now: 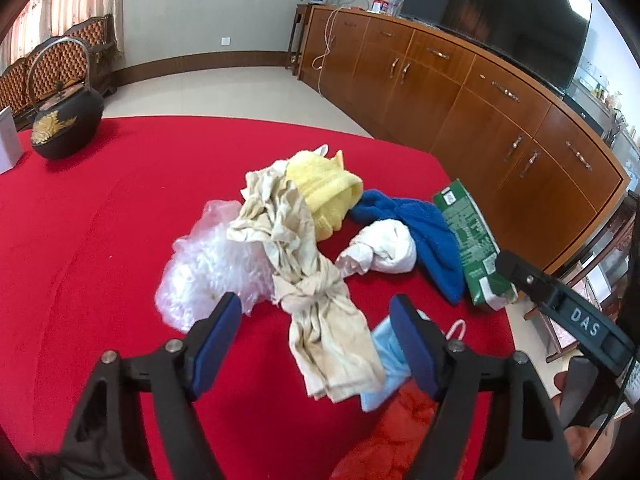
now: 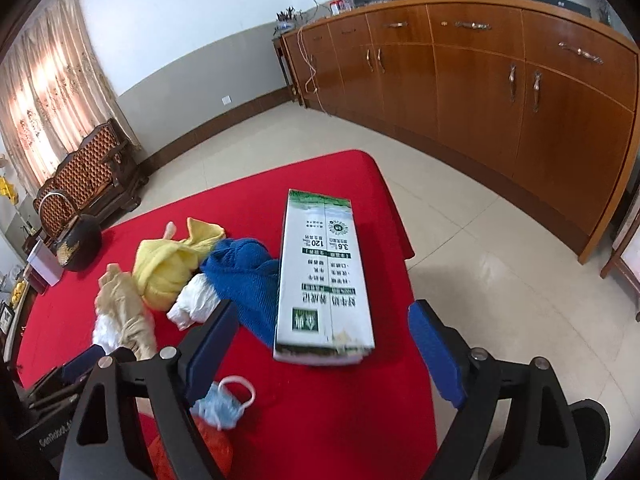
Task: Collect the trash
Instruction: 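Grasp the beige cloth with the left tool while the right tool grasps the green milk carton, then carry the beige cloth and green carton over the black trash bin, then open both tools to drop the cloth and carton into the bin, then move both tools back toward the table, then grasp the red plastic bag with the right tool while the left tool grasps the blue face mask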
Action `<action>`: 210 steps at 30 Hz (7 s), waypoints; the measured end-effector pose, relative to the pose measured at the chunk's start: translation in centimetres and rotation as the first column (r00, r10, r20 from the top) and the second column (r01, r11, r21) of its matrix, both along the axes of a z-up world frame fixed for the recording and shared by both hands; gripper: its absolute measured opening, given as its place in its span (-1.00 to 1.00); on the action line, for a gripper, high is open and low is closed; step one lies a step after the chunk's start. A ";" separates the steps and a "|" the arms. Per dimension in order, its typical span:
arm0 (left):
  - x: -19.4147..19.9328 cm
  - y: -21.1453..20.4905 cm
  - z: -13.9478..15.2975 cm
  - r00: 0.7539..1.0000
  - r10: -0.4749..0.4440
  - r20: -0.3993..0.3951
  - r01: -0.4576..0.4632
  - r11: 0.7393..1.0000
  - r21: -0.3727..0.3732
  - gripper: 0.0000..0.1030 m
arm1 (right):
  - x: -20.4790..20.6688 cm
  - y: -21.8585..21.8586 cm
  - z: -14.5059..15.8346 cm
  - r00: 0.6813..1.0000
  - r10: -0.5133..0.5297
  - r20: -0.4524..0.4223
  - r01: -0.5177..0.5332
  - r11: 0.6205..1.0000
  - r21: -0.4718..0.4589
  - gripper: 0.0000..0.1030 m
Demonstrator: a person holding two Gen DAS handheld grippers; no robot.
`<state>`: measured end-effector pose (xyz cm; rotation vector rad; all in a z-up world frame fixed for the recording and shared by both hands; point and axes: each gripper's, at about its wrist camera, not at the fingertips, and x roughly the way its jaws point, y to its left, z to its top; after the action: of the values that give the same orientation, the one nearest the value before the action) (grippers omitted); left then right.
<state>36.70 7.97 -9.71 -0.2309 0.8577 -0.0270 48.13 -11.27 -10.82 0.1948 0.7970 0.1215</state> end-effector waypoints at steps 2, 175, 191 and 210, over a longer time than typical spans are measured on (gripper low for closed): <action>0.3 0.1 -0.4 1.000 0.000 -0.009 0.000 1.000 0.000 0.47 | 0.9 0.2 -0.3 1.000 -0.001 -0.009 0.001 1.000 -0.001 0.71; -17.4 -0.8 3.8 0.995 0.018 0.097 -0.031 0.990 0.134 0.31 | -23.2 -2.2 2.8 0.999 -0.054 0.003 0.054 0.999 0.005 0.51; -14.8 4.7 1.7 0.993 0.081 0.081 -0.091 0.988 0.126 0.31 | -16.6 6.8 0.3 0.994 0.100 -0.036 -0.099 0.995 0.015 0.52; -12.1 5.4 0.5 0.994 0.093 0.057 -0.100 0.988 0.118 0.31 | -13.0 8.7 -2.8 0.983 0.173 -0.055 -0.169 0.983 0.071 -0.49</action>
<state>24.56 13.35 -9.23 -0.1574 0.7930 0.1088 35.16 -2.61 -13.60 0.1928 0.8708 0.3057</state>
